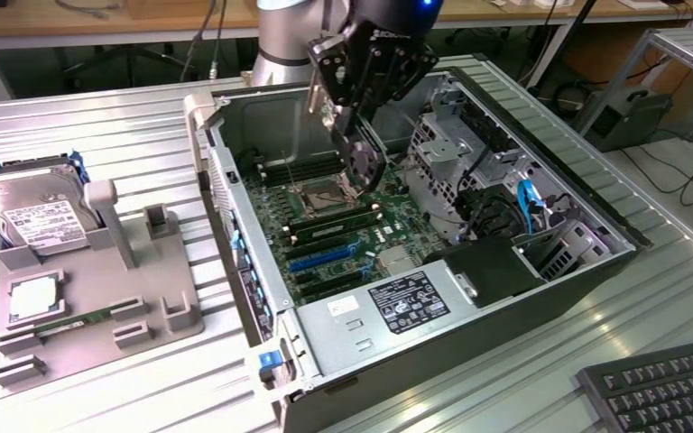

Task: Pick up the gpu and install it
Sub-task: 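Pick up the gpu and move the gpu toward the slot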

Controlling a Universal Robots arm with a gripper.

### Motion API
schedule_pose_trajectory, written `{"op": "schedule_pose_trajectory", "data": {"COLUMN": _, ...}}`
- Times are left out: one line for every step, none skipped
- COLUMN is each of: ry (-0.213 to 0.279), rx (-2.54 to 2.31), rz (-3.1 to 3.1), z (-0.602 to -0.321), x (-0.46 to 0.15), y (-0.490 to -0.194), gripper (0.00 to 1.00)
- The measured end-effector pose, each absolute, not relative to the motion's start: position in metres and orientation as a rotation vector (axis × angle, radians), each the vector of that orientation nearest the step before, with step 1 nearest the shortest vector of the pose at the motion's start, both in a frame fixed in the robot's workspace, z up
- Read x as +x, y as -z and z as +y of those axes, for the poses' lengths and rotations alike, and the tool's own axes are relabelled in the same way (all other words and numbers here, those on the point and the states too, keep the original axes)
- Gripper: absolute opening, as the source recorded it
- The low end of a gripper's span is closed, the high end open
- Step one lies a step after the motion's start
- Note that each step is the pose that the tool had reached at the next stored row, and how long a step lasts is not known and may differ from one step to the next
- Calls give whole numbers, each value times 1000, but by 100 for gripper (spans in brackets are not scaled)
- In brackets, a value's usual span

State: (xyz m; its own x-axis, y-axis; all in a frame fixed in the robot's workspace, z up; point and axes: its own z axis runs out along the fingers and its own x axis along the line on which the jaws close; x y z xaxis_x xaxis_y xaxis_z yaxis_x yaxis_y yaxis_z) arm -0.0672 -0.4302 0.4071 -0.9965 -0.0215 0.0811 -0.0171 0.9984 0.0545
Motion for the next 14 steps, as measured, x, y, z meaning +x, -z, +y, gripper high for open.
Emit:
{"op": "schedule_pose_trajectory", "data": {"ry": 82, "rx": 30, "rz": -3059, "z": -431, "x": -63, "y": -405, "gripper": 26}}
{"op": "schedule_pose_trajectory", "data": {"ry": 82, "rx": 30, "rz": -3059, "z": -431, "x": -58, "y": -404, "gripper": 26}}
{"op": "schedule_pose_trajectory", "data": {"ry": 82, "rx": 29, "rz": -3059, "z": -432, "x": -53, "y": -402, "gripper": 26}}
{"op": "schedule_pose_trajectory", "data": {"ry": 82, "rx": 30, "rz": -3059, "z": -433, "x": -49, "y": -401, "gripper": 26}}
{"op": "schedule_pose_trajectory", "data": {"ry": 82, "rx": 30, "rz": -3059, "z": -435, "x": -45, "y": -399, "gripper": 26}}
{"op": "schedule_pose_trajectory", "data": {"ry": 82, "rx": 30, "rz": -3059, "z": -435, "x": -43, "y": -398, "gripper": 26}}
{"op": "schedule_pose_trajectory", "data": {"ry": 82, "rx": 30, "rz": -3059, "z": -436, "x": -42, "y": -397, "gripper": 26}}
{"op": "schedule_pose_trajectory", "data": {"ry": 82, "rx": 30, "rz": -3058, "z": -436, "x": -42, "y": -397, "gripper": 26}}
{"op": "schedule_pose_trajectory", "data": {"ry": 82, "rx": 30, "rz": -3058, "z": -436, "x": -42, "y": -397, "gripper": 26}}
{"op": "schedule_pose_trajectory", "data": {"ry": 82, "rx": 30, "rz": -3058, "z": -436, "x": -42, "y": -397, "gripper": 26}}
{"op": "schedule_pose_trajectory", "data": {"ry": 82, "rx": 30, "rz": -3058, "z": -436, "x": -42, "y": -397, "gripper": 26}}
{"op": "schedule_pose_trajectory", "data": {"ry": 82, "rx": 30, "rz": -3058, "z": -436, "x": -42, "y": -397, "gripper": 26}}
{"op": "schedule_pose_trajectory", "data": {"ry": 82, "rx": 30, "rz": -3058, "z": -436, "x": -42, "y": -397, "gripper": 26}}
{"op": "schedule_pose_trajectory", "data": {"ry": 82, "rx": 30, "rz": -3058, "z": -436, "x": -42, "y": -397, "gripper": 26}}
